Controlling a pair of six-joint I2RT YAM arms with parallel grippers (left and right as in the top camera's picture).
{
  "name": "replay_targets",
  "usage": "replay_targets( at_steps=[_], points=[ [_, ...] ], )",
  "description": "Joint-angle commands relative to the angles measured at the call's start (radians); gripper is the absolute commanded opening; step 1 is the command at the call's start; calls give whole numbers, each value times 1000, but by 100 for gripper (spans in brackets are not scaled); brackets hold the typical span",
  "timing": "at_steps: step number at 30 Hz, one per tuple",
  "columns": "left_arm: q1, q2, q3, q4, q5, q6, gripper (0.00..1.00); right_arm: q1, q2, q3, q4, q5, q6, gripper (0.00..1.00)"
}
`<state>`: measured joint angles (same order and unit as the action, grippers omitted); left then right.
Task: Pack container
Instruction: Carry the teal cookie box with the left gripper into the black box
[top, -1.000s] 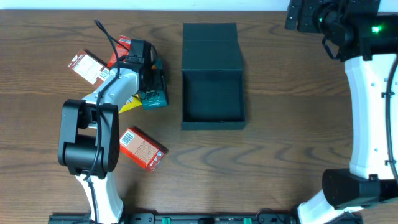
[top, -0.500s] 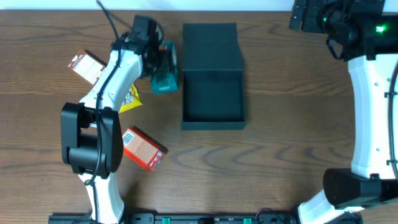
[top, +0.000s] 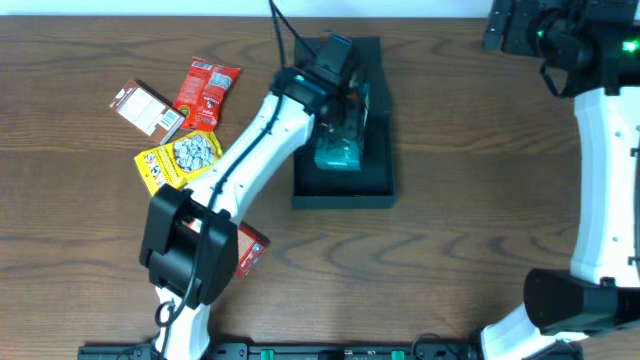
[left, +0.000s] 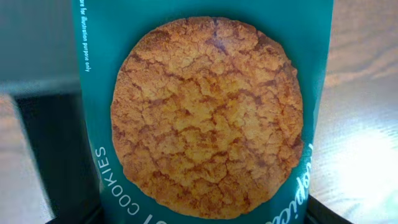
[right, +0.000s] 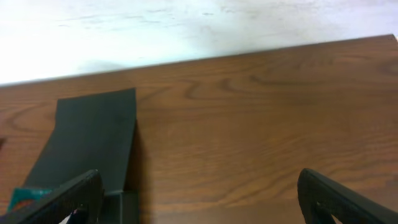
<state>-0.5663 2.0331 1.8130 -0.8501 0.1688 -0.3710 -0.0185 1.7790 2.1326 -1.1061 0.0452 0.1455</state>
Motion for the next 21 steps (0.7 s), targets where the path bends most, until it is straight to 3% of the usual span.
replay_targets(
  at_steps=[1,5,8,15,16,17,18,19,20,21],
  points=[
    [-6,-6,15,-19,-16,-57,73,-19,-5,8,-10,10,14,99],
    [-10,-6,15,-24,-12,-71,82,-23,-5,8,-21,10,14,99],
    [-10,-6,15,-24,-5,-79,98,-23,-5,8,-36,10,2,99],
    [-5,-39,34,-14,20,-79,96,-21,0,5,-111,-67,-30,97],
    [0,-55,37,-15,-6,-78,95,-20,3,3,-127,-109,-37,89],
    [11,-80,37,-19,-51,-79,95,-20,7,-2,-138,-149,-41,65],
    [25,-104,37,-29,-99,-79,95,-19,10,-11,-148,-190,-52,33],
    [44,-132,37,-38,-148,-78,96,-18,13,-28,-155,-234,-59,11],
    [73,-166,37,-50,-196,-78,95,-15,15,-48,-156,-270,-58,2],
    [105,-197,37,-58,-230,-78,96,-11,17,-74,-155,-317,-59,1]
  ],
)
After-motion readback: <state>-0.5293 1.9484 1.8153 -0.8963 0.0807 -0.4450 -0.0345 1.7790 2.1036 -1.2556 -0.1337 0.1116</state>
